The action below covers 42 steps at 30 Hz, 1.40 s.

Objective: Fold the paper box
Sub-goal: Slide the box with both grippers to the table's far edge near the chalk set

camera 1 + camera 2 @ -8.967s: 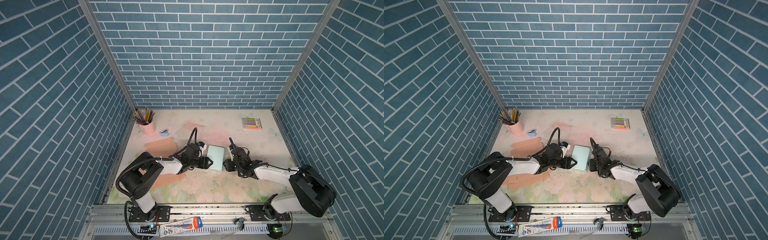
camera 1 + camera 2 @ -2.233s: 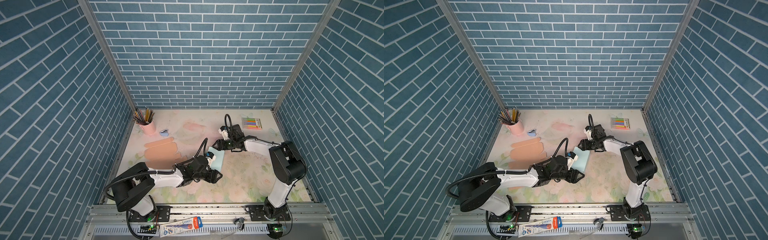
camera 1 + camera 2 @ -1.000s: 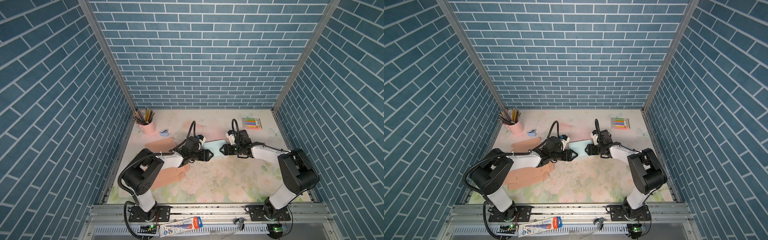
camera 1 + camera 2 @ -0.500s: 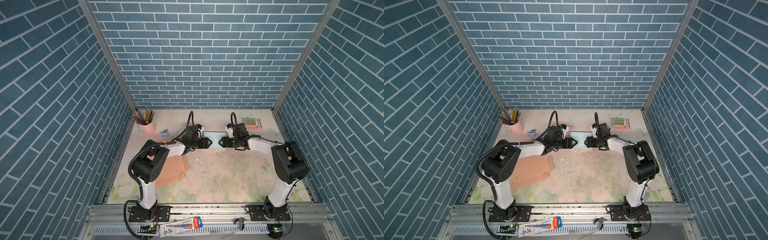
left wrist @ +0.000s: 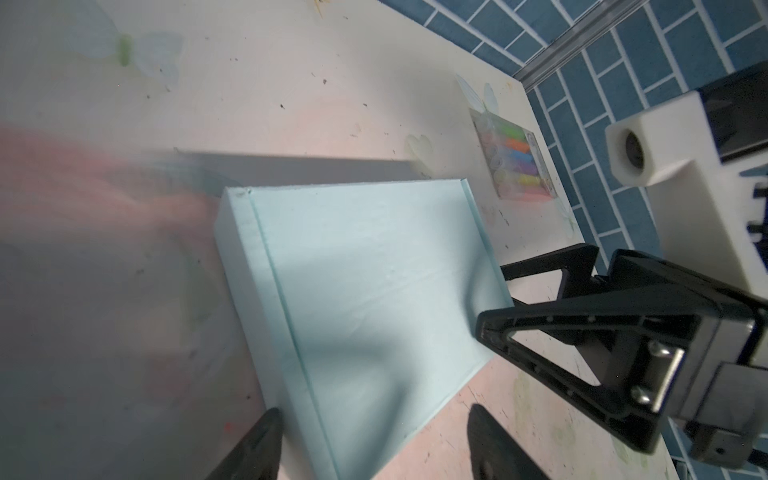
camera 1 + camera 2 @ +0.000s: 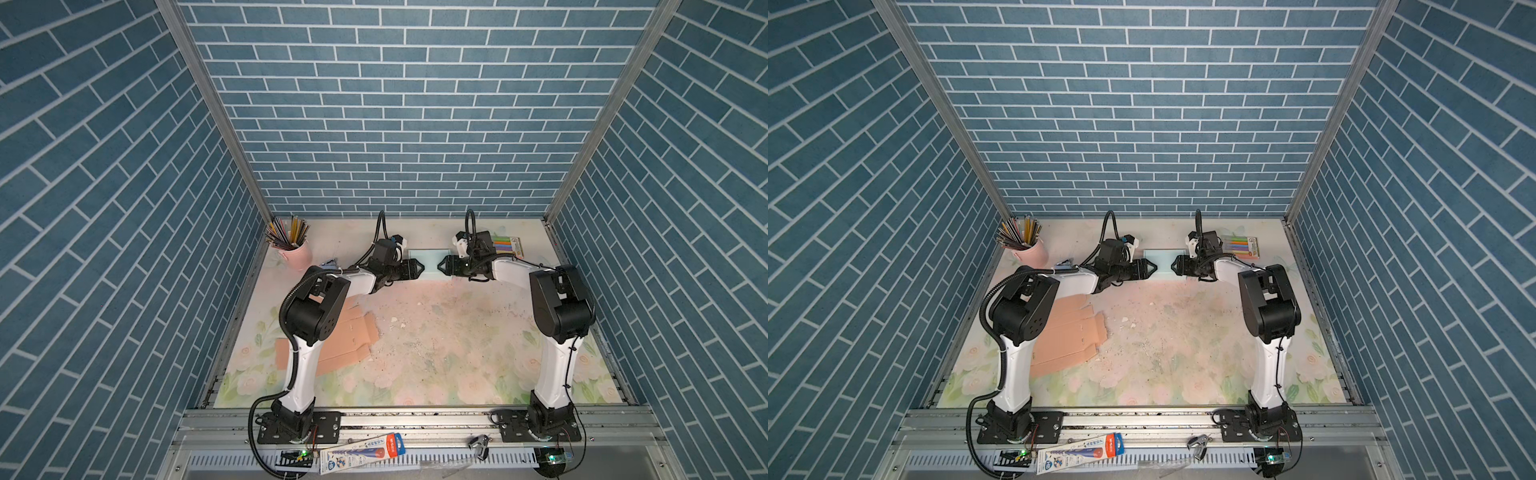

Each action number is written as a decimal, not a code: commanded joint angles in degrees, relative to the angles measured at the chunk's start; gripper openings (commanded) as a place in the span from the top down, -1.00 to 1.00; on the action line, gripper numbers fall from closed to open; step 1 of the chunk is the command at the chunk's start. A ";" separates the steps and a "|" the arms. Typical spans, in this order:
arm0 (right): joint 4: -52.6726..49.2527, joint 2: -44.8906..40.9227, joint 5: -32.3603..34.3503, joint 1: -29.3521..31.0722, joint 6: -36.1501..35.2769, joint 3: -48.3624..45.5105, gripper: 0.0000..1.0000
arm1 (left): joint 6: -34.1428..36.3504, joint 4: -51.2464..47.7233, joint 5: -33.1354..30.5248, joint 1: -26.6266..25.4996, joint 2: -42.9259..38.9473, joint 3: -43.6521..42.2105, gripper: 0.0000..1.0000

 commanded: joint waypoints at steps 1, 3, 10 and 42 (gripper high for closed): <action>1.44 1.88 -6.00 0.80 0.88 2.58 -0.31 | -0.03 3.54 3.83 -0.53 2.04 3.92 -0.41; 1.75 2.72 -6.37 0.47 1.08 3.49 -0.31 | -0.19 3.91 4.24 -0.20 3.10 5.26 -0.41; 1.95 5.07 -6.49 -0.58 1.32 6.19 -0.31 | -1.35 4.74 4.61 0.38 5.53 7.80 -0.40; 1.16 -2.66 -2.44 -3.67 1.40 1.47 -0.84 | -3.32 9.21 1.61 3.72 -4.39 -5.20 -0.58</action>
